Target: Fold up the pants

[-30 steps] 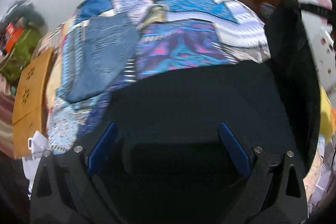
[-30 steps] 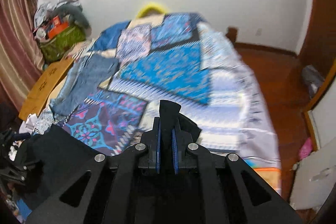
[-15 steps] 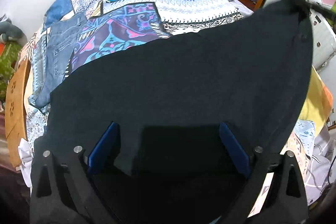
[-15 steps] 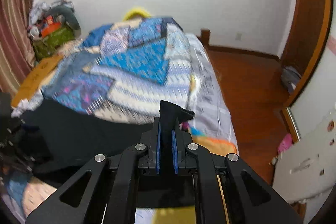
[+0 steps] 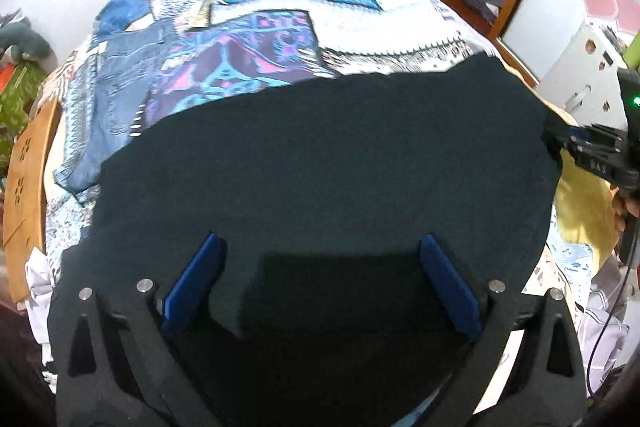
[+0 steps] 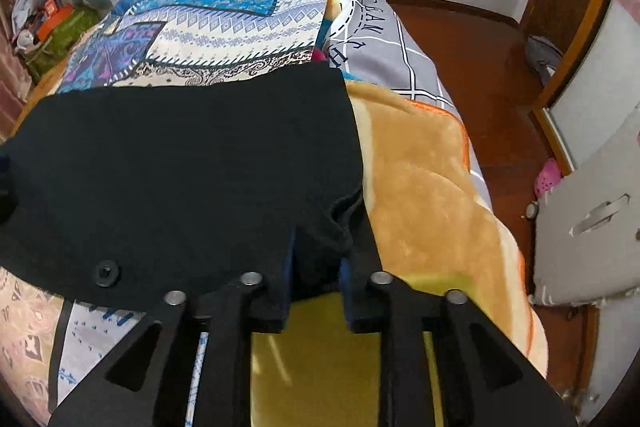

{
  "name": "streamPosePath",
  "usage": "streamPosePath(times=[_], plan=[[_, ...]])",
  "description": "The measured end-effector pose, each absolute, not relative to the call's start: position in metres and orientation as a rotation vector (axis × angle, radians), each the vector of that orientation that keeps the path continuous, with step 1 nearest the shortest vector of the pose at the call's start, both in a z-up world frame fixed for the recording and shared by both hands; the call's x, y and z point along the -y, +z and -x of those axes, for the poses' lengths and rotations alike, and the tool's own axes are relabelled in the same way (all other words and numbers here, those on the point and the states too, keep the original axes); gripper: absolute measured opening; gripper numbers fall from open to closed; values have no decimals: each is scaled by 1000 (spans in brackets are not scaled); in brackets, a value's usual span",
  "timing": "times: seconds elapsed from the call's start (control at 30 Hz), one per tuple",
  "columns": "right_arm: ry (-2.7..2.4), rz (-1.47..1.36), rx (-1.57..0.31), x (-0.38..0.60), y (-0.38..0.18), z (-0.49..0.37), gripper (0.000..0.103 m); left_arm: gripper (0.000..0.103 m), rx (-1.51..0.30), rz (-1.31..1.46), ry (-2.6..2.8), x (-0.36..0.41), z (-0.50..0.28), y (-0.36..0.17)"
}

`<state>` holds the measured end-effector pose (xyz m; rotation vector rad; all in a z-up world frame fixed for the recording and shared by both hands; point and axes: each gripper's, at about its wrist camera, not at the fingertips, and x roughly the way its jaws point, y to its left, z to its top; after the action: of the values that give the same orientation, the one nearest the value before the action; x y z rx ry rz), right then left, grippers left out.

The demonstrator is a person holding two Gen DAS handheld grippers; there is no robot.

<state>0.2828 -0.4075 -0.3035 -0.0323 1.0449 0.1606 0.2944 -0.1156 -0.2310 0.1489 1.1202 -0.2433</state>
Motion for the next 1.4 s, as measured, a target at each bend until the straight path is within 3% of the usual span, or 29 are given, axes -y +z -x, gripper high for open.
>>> streamPosePath(times=[0.07, 0.57, 0.87, 1.17, 1.23, 1.37, 1.4], plan=[[135, 46, -1033, 401, -289, -276, 56, 101, -1090, -117, -225, 99, -290, -221], [453, 93, -735, 248, -164, -257, 63, 101, -888, 38, 101, -113, -253, -162], [667, 167, -788, 118, -180, -294, 63, 101, -1040, 158, 286, -233, -243, -229], [802, 304, -966, 20, -234, -341, 63, 101, -1190, 400, 128, -255, -248, -299], [817, 363, -989, 3, -247, -348, 63, 98, -1209, 456, 46, -251, -252, -306], [828, 414, -1014, -16, -263, -357, 63, 70, -1212, 498, -84, -236, -256, -308], [838, 411, -1036, -18, -266, -359, 55, 62, -1194, 513, -94, -235, -255, -306]])
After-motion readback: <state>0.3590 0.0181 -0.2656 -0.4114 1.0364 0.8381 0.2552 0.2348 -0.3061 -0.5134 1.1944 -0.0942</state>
